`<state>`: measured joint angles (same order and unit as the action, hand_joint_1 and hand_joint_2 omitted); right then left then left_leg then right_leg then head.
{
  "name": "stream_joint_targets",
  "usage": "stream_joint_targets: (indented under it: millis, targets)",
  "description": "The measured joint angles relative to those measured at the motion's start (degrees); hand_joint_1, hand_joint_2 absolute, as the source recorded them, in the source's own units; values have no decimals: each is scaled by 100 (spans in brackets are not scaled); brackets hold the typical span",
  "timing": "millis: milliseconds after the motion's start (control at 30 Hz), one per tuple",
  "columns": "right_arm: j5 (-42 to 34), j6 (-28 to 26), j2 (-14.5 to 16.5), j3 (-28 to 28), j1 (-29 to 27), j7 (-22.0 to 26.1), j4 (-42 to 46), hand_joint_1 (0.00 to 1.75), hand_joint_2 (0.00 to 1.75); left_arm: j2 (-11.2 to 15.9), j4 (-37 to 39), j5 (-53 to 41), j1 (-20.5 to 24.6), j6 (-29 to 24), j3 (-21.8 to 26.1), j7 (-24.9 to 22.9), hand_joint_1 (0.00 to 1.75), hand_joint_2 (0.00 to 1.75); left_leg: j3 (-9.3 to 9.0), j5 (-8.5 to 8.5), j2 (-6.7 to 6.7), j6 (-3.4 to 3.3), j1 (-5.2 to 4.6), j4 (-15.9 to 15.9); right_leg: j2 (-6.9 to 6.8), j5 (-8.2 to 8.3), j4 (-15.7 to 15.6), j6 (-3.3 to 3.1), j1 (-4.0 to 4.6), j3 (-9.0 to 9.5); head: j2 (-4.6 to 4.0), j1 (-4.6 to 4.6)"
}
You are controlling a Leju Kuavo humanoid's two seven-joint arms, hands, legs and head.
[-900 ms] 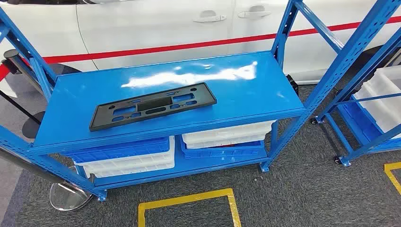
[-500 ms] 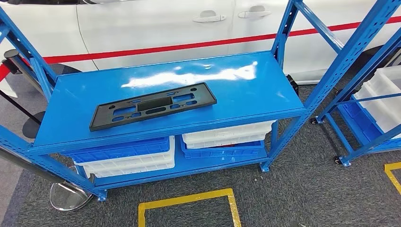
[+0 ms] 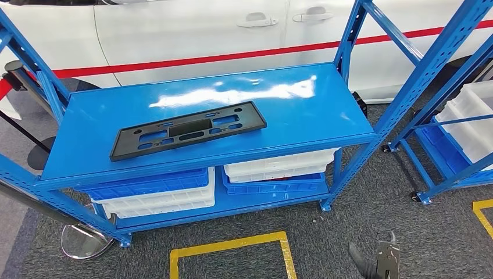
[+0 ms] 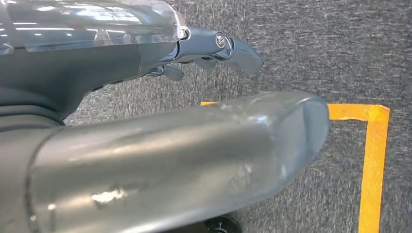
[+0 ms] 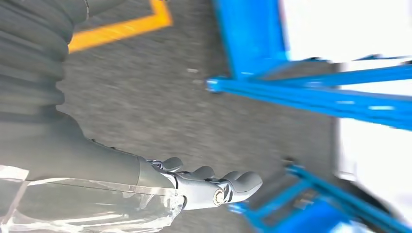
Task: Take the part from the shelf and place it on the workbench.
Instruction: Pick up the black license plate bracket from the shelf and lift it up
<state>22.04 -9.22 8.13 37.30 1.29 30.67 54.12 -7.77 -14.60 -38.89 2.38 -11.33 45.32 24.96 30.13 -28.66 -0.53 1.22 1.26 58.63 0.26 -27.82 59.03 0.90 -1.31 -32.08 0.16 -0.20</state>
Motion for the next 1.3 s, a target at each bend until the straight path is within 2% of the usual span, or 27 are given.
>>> stream_joint_targets:
  millis: [33, 167, 300, 433, 567, 867, 1000, 1067, 1100, 1300]
  targets:
    - [31, 57, 46, -5, -23, 64, 217, 0, 175, -1, 3, -23, 2, 21, 23, 7, 0, 0, 0, 0, 0, 0, 0, 0, 0, 0, 0, 0, 0, 0, -1, 0]
    - [126, 245, 195, -147, -159, 220, 1013, 0, 0, -1, 21, -92, 6, 86, 87, 25, 0, 0, 0, 0, 0, 0, 0, 0, 0, 0, 0, 0, 0, 0, 0, 0]
    - [239, 347, 281, -496, -354, 314, 1786, 0, 0, -1, 43, -150, 9, 117, 144, 27, 0, 0, 1, 0, 0, 0, 0, 0, 0, 0, 0, 0, 0, 0, 0, 0]
    - [407, 343, 293, -1019, -515, 352, 2447, 0, 175, -2, 48, -218, 10, 167, 198, 26, 0, 0, 1, 0, 0, 0, 0, 0, 0, 0, 0, 0, 0, 0, 0, 1]
    - [638, 277, 289, -1617, -652, 346, 3047, 0, 0, -3, 50, -290, 12, 186, 227, 13, 0, 0, 1, 0, 0, 0, 0, 0, 0, 0, 0, 0, 0, 0, 0, 1]
    - [1210, 20, 171, -3060, -927, 241, 4255, 0, 0, -8, 50, -498, 21, 270, 300, -4, 0, 0, 0, 0, 1, 0, 0, 0, 2, 0, 0, 0, 1, -2, -1, 0]
    - [1461, -99, 91, -3647, -1024, 170, 4713, 0, 175, -13, 50, -600, 25, 294, 334, -8, 0, 0, 2, 0, 0, 0, -1, 1, 3, 1, -1, 2, -1, -1, -1, 1]
    - [1594, -150, 61, -3910, -1050, 103, 4879, 0, 175, -14, 50, -656, 29, 306, 340, -8, 0, 0, 3, 0, 1, -3, -7, 3, 4, 5, -5, 6, -10, -1, 0, 0]
    - [1678, -173, 46, -4045, -1064, 43, 4954, 0, 131, -14, 50, -688, 31, 317, 343, -8, 0, 0, 4, 0, 1, -5, -10, 4, 4, 7, -6, 9, -19, -1, 1, 0]
    - [2138, -167, 8, -4776, -1089, -724, 5079, 0, 131, -14, 50, -926, 44, 380, 397, -6, 0, 0, 20, -2, 0, -45, -36, 24, 4, 23, -12, 39, -62, -7, 0, 0]
